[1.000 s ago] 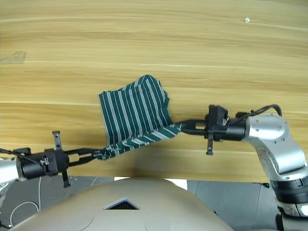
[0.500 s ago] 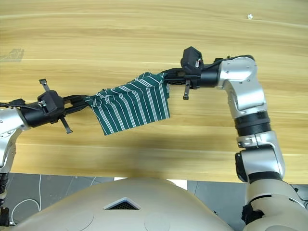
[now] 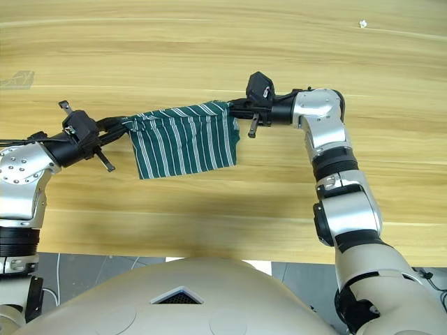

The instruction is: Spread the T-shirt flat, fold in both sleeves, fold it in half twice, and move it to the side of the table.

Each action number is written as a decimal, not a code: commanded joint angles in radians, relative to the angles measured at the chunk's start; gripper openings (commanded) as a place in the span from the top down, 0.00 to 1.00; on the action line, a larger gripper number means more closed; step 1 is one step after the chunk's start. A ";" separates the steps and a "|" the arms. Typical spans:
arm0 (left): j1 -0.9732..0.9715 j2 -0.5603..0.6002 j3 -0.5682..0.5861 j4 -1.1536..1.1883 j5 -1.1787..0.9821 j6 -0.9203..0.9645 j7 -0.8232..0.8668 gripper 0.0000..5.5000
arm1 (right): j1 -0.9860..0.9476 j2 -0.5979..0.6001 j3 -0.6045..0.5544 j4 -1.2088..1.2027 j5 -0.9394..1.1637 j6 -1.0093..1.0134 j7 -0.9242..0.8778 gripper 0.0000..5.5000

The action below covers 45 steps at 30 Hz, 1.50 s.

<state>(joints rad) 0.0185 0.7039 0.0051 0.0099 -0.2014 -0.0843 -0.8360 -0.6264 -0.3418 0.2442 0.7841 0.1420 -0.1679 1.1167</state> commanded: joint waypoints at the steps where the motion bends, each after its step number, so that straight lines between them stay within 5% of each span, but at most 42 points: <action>1: 0.017 -0.013 0.038 0.046 0.000 0.008 0.025 0.83 | -0.030 0.009 -0.037 0.055 -0.033 -0.040 -0.070 0.87; 16: 0.010 -0.187 0.114 0.086 0.012 -0.016 0.275 0.44 | 0.043 0.045 -0.099 0.012 -0.063 -0.133 -0.214 0.42; 23: -0.061 -0.413 0.233 -0.028 -0.003 -0.061 0.622 0.44 | 0.106 0.132 0.017 -0.130 -0.208 -0.292 -0.326 0.42; 36: -0.057 -0.546 0.136 -0.046 0.051 -0.086 0.686 0.44 | -0.199 0.354 0.258 0.363 -0.622 -0.394 -0.759 0.42; 45: 0.001 -0.549 0.113 -0.070 0.079 -0.090 0.683 0.44 | -0.183 0.164 0.275 0.520 -0.691 -0.329 -0.823 0.42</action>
<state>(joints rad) 0.0065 0.1459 0.1181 -0.0507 -0.1382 -0.1764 -0.1549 -0.8394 -0.1027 0.5156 1.2549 -0.5196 -0.5490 0.2552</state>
